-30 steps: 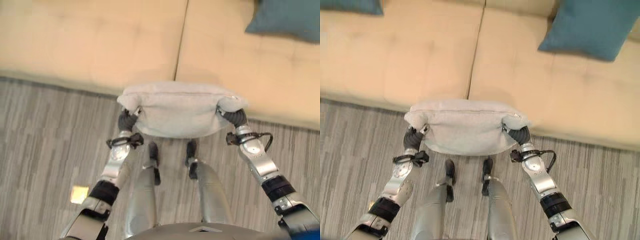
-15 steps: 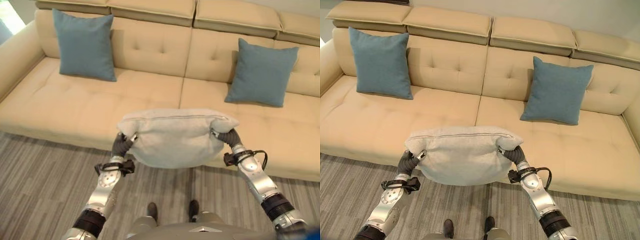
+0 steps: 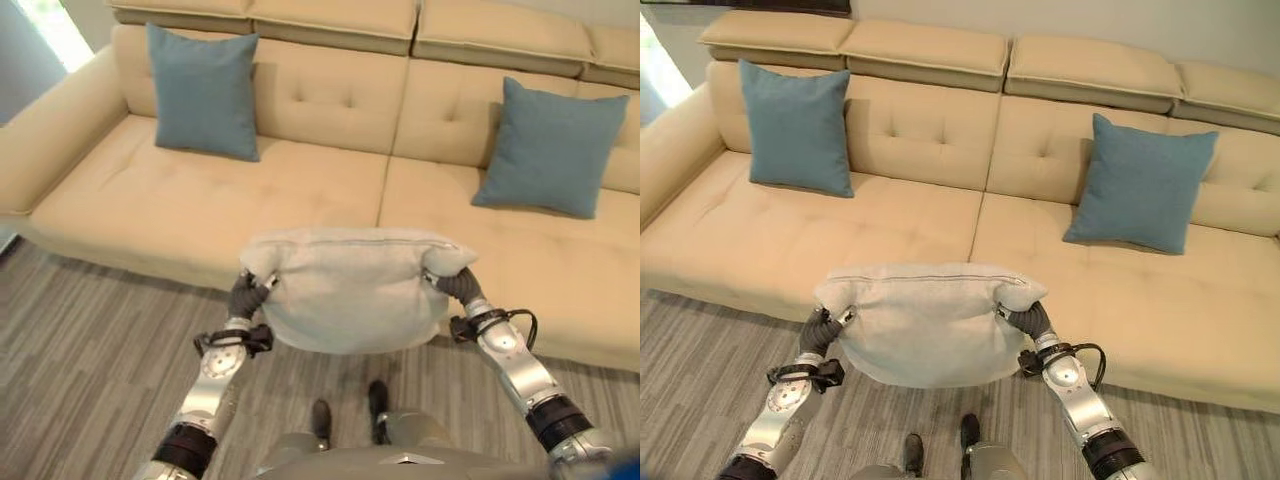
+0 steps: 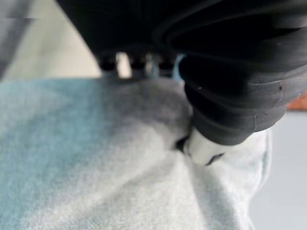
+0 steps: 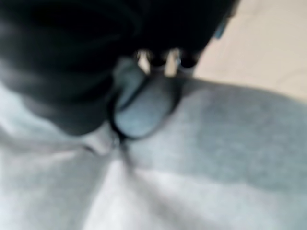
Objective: Pick up all the scattered cushions and arrange them neatly on the sofa.
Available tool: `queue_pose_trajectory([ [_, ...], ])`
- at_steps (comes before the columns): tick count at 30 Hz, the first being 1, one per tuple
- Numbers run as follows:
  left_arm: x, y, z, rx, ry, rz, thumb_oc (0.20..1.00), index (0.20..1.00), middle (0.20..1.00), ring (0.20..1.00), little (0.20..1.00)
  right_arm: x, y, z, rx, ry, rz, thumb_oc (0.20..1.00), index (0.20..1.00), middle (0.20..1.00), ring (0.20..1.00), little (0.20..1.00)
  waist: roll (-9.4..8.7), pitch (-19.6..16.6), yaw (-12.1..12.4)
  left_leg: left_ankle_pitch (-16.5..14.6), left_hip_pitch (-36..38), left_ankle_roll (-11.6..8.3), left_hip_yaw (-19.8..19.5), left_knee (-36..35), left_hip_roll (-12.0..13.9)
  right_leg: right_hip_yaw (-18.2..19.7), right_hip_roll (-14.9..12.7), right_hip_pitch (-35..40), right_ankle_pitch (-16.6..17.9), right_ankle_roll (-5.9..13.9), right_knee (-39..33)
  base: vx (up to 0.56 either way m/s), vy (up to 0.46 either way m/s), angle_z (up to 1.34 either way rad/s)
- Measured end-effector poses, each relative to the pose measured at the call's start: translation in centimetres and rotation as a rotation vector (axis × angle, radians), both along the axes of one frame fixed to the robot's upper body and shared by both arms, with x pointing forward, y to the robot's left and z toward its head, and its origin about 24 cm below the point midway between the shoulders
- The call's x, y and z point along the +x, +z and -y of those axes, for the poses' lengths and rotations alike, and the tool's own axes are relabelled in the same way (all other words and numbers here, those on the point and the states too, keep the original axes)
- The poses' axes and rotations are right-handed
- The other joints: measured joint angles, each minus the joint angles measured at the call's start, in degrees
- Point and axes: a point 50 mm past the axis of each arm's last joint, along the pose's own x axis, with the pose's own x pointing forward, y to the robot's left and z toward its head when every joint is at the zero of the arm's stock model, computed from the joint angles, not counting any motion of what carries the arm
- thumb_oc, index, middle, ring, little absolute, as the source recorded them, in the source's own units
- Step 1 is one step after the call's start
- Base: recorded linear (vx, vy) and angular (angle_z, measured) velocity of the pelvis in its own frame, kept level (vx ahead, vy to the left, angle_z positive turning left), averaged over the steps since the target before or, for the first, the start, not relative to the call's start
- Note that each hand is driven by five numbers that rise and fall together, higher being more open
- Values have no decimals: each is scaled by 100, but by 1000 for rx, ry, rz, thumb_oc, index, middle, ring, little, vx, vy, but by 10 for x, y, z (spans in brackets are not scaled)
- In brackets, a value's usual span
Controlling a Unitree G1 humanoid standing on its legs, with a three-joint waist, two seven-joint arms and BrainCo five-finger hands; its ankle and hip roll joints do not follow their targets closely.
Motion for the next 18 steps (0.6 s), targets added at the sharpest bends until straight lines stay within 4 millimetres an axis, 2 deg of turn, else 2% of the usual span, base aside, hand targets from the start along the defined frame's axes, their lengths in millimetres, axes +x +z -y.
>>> queue_pose_trajectory([
  [1,2,-1,3,-7,-4,-4,200,200,200,200,200,-2,-1,4,-12,-3,-8,200,200,200,200,200,-9,8,-140,-86,-110,-170,-171,231,11,-244,-41,163,-9,-52,-135,68,-110,103],
  [2,3,-1,10,-25,-21,-4,200,200,200,200,200,-3,-1,11,-33,-11,-12,200,200,200,200,200,-30,36,-189,-86,-243,-236,-232,562,9,-505,-70,358,-92,-165,-196,86,-129,129],
  [3,5,-1,14,-25,-38,-2,200,200,200,200,200,-4,-2,15,-33,-26,-13,200,200,200,200,200,-114,46,-234,-74,-372,-350,-172,868,-40,-669,-158,427,-114,-241,-232,53,-72,100],
  [5,5,-1,16,-24,-53,-5,200,200,200,200,200,-3,1,18,-27,-44,-3,200,200,200,200,200,-180,73,-197,-237,-544,-332,353,1259,60,-883,-239,546,-163,-446,-281,60,-29,56],
  [6,5,-1,16,-22,-59,-4,200,200,200,200,200,-4,1,17,-23,-47,-1,200,200,200,200,200,-185,76,-229,-291,-584,-287,679,1400,230,-1018,-228,631,-185,-514,-360,139,5,69],
  [7,6,0,16,-22,-67,2,200,200,200,200,200,-4,1,18,-20,-48,-1,200,200,200,200,200,-231,102,-275,-269,-584,-320,1002,1291,508,-1150,-201,715,-277,-524,-450,172,17,66],
  [8,6,0,15,-19,-70,2,200,200,200,200,200,-4,1,18,-17,-49,-1,200,200,200,200,200,-237,115,-214,-227,-574,-383,955,1042,698,-1138,-179,709,-310,-436,-414,292,47,49],
  [10,6,1,14,-15,-73,3,200,200,200,200,200,-3,2,17,-14,-49,4,200,200,200,200,200,-254,125,-182,-93,-696,-553,817,658,753,-1085,-190,732,-269,-385,-599,269,103,1],
  [11,7,1,14,-15,-73,4,200,200,200,200,200,-3,3,18,-17,-49,4,200,200,200,200,200,-208,151,-149,106,-839,-535,821,465,786,-1035,-163,760,-206,-310,-635,380,253,-48],
  [12,4,-1,13,-16,-70,-8,200,200,200,200,200,-3,1,17,-16,-47,-9,200,200,200,200,200,-82,173,-134,261,-556,-393,808,138,791,-852,-97,970,-326,-101,-620,449,321,-79],
  [13,4,-1,12,-10,-70,-9,200,200,200,200,200,-3,0,15,-9,-47,-10,200,200,200,200,200,-85,169,-105,478,-395,-247,838,53,735,-715,-157,1001,-384,4,-533,272,258,-74],
  [16,9,5,9,8,-77,12,200,200,200,200,200,-2,5,12,6,-45,13,200,200,200,200,200,-146,141,-250,365,-131,61,1093,-154,315,-443,-561,851,-539,302,-110,133,189,-38],
  [18,14,9,9,14,-82,28,200,200,200,200,200,-2,6,11,9,-44,19,200,200,200,200,200,-113,150,-257,308,-77,179,1261,-178,207,-321,-727,489,-654,474,528,112,211,-46],
])
